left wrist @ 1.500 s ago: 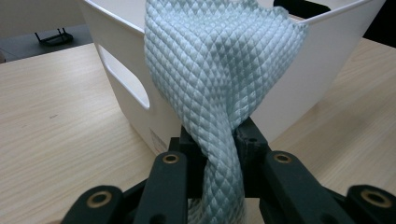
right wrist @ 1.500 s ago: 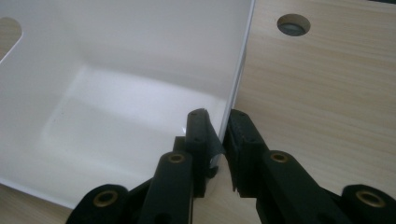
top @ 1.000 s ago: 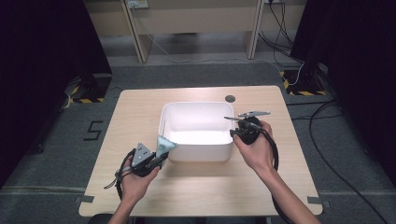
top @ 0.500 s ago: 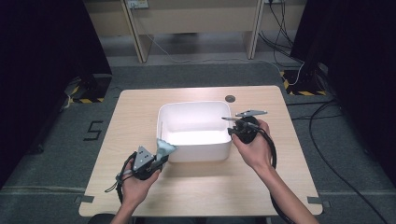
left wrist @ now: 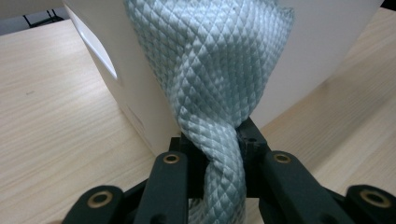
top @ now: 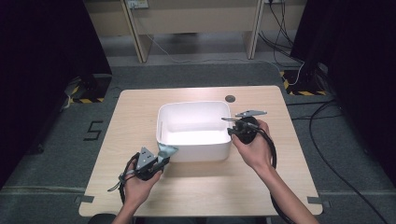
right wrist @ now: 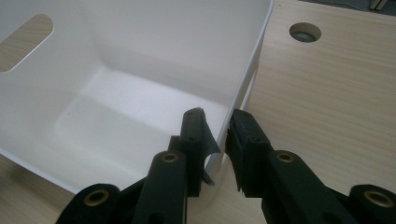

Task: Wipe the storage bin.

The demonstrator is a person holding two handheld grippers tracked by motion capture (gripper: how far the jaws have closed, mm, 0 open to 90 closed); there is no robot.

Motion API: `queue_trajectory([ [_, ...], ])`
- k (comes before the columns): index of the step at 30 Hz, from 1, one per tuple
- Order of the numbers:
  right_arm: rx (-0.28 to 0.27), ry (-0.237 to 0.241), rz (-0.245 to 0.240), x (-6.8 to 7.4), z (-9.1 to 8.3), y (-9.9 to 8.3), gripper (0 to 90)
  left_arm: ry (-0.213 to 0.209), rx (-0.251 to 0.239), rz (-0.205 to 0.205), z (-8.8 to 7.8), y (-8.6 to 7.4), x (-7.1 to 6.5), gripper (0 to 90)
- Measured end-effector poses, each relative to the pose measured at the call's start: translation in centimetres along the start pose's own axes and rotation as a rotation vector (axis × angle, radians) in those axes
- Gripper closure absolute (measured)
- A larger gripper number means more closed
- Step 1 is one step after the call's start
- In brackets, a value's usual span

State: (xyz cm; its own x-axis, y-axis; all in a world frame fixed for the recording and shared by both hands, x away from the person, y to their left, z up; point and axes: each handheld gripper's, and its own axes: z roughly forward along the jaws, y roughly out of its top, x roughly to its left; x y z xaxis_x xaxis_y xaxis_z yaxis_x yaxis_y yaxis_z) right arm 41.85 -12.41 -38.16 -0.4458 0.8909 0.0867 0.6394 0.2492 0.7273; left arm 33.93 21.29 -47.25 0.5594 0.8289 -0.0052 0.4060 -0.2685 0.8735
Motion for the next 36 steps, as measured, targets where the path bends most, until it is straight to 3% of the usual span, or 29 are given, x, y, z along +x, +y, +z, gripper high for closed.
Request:
queue_trajectory([
  [14, 0.0, 0.001, 0.011, 0.2, 0.1, 0.0, 76.1, 0.001, 0.051, -0.016, 1.1, -1.1, 0.2, 77.0],
  [36, -0.002, 0.008, 0.013, 0.1, 0.1, 0.0, 76.0, -0.018, 0.156, -0.077, 2.5, -1.9, 0.4, 77.1],
])
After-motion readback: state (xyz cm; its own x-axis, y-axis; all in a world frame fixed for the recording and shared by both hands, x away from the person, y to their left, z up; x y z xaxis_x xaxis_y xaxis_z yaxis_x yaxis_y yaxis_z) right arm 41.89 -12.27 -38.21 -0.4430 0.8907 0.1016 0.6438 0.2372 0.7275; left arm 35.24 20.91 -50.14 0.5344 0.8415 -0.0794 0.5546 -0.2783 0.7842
